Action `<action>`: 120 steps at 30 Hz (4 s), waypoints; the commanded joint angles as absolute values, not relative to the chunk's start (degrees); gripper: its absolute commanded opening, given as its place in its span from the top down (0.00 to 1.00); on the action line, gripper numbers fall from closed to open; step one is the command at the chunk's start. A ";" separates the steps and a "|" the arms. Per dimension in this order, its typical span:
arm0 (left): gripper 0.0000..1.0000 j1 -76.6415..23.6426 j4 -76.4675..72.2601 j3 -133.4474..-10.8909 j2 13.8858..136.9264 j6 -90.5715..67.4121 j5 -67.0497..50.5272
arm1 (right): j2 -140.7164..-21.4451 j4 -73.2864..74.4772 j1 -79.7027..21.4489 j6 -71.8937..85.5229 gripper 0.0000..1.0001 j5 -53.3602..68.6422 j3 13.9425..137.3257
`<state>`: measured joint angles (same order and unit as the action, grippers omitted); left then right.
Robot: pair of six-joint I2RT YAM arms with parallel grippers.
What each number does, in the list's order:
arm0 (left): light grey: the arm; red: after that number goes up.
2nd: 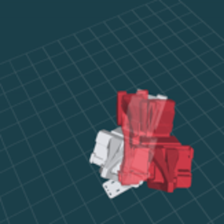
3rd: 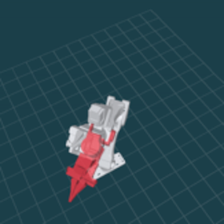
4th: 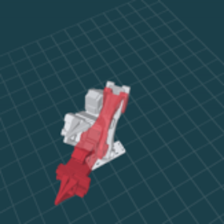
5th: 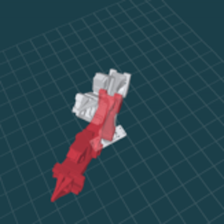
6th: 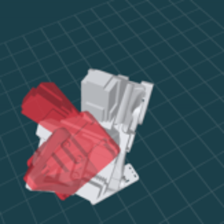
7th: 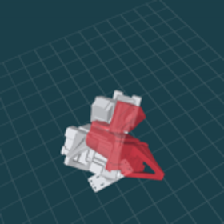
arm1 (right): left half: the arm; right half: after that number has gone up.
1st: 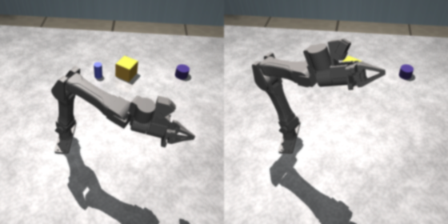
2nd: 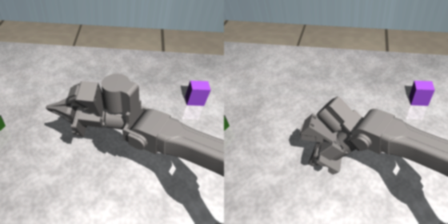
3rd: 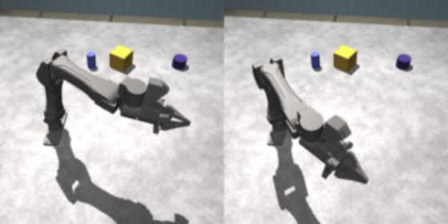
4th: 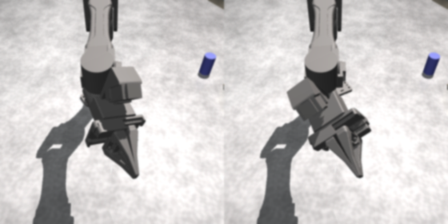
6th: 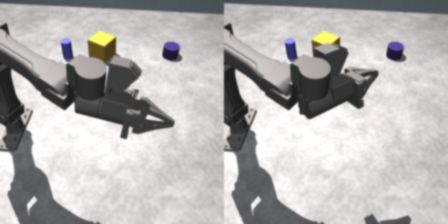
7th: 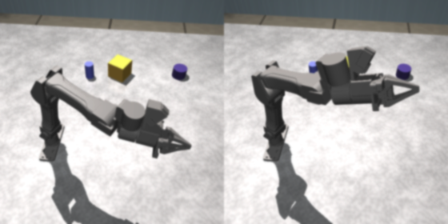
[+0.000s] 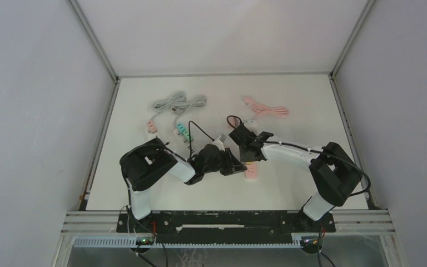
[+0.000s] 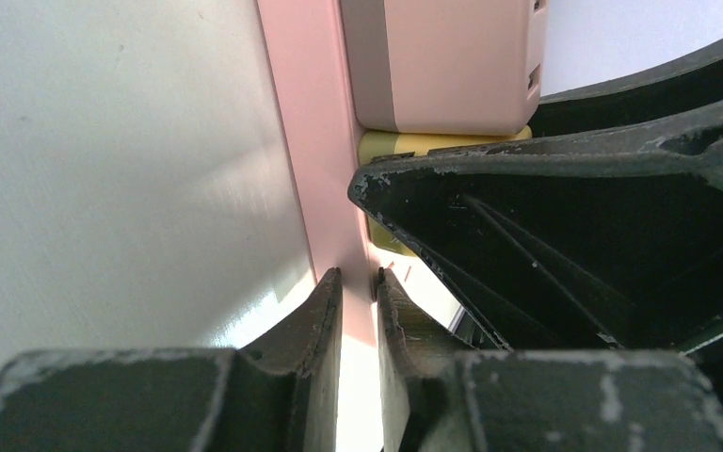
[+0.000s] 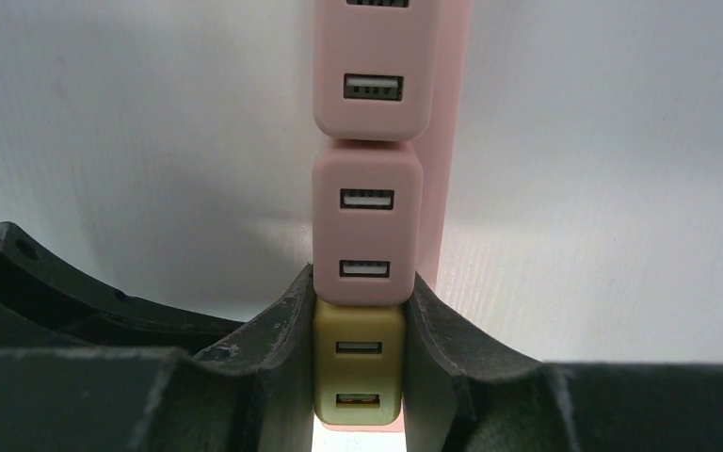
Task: Insert the plug
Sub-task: Insert the plug into the socket, then pick up the plug from the center of the board.
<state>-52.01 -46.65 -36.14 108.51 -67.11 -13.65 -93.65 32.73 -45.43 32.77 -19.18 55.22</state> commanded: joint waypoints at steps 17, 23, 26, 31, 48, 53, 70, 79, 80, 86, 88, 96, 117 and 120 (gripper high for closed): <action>0.71 -53.35 -41.12 -36.22 107.41 -65.32 -10.88 | -87.63 38.07 -43.77 34.38 0.44 -11.64 58.39; 0.63 -53.44 -39.63 -34.77 103.89 -64.28 -9.48 | -81.47 39.37 -43.77 34.18 0.28 -12.59 60.11; 0.57 -53.44 -37.26 -33.75 100.72 -62.62 -7.98 | -77.90 40.36 -43.47 34.11 0.23 -13.45 60.07; 0.48 -53.35 -27.67 -34.19 93.46 -56.27 -2.56 | -71.13 41.31 -42.86 33.56 0.18 -15.90 58.92; 0.21 -45.67 5.57 -57.10 88.38 -17.68 16.17 | -44.94 35.60 -35.01 29.87 0.00 -19.56 44.42; 0.14 -43.32 7.59 -66.08 95.42 -9.39 14.73 | -40.59 33.69 -34.39 27.57 0.02 -19.16 42.13; 0.13 -38.64 14.50 -92.96 119.17 9.74 -0.97 | -38.07 31.64 -31.50 22.26 0.02 -17.37 40.00; 0.16 -37.88 27.53 -109.37 129.60 12.35 -2.22 | -39.72 31.19 -30.60 20.94 0.02 -16.31 39.68; 0.17 -37.88 28.72 -110.31 130.27 12.71 -2.14 | -39.73 31.14 -30.54 20.78 0.02 -16.24 39.71; 0.19 -37.88 35.82 -115.49 133.81 15.85 -4.56 | -39.83 30.99 -29.91 20.39 0.03 -15.71 39.65; 0.20 -37.88 37.41 -117.36 134.98 16.39 -5.37 | -39.96 30.94 -29.82 20.31 0.03 -15.40 39.64; 0.28 -37.84 41.56 -123.33 138.62 18.45 -5.02 | -39.97 31.37 -29.46 20.30 0.04 -15.13 39.65; 0.65 -36.31 32.43 -91.96 117.05 0.75 -4.03 | -40.47 31.64 -29.19 22.29 0.06 -10.19 39.71; 0.62 -36.83 30.48 -84.99 113.26 -1.40 -4.07 | -39.75 31.42 -29.25 22.85 0.06 -8.65 39.65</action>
